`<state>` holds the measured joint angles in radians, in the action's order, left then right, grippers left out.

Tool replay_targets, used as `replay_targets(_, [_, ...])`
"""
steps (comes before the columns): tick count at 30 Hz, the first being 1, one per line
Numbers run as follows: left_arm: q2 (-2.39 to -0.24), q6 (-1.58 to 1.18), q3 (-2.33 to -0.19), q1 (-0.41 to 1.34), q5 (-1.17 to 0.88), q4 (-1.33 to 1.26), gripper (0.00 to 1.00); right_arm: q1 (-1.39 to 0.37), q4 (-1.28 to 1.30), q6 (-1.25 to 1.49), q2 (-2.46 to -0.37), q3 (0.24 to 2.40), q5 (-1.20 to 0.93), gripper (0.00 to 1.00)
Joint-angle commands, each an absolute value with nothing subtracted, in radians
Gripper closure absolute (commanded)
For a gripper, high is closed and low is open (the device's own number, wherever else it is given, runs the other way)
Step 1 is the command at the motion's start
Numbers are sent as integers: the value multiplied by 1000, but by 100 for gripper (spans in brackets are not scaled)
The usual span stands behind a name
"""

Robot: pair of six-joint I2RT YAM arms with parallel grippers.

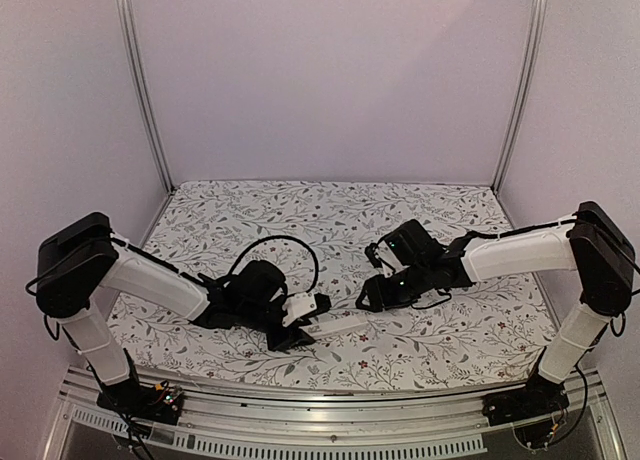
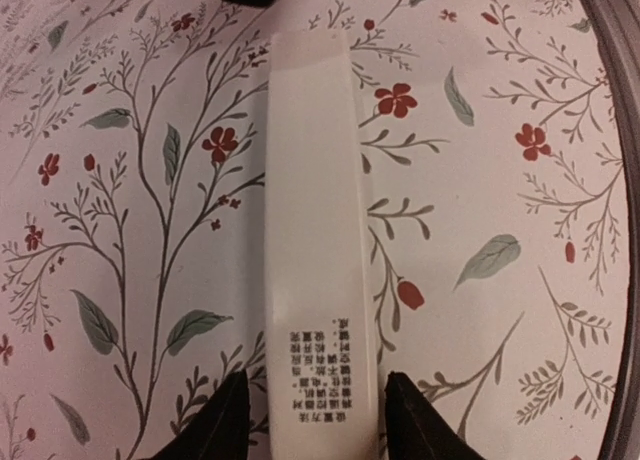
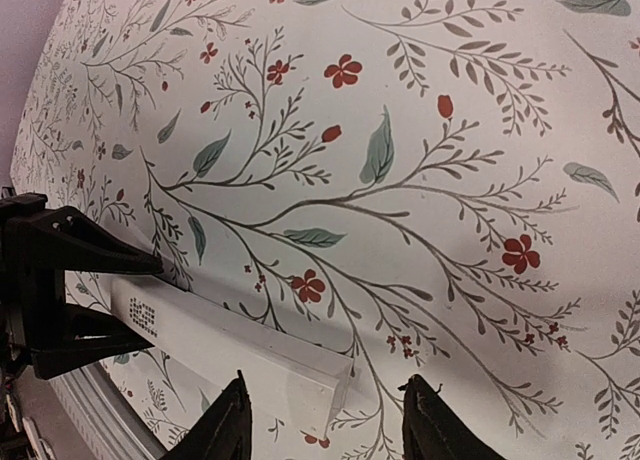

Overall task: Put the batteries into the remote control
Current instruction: Adjust the battery cover on the remote control without the battery cover.

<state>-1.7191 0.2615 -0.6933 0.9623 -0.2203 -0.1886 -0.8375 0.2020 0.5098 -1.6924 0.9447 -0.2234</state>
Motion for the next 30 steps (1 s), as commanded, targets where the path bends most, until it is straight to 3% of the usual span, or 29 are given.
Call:
replay_targets(1, [-1738, 262, -711, 954, -222, -181, 54, -842, 199, 515, -1709, 933, -235, 50])
replay_targets(17, [-1751, 258, -707, 954, -232, -183, 70, -842, 198, 536, -1713, 923, -258, 50])
replay_targets(30, [-1753, 254, -703, 955, -226, -186, 77, -845, 203, 560, -1715, 907, -267, 58])
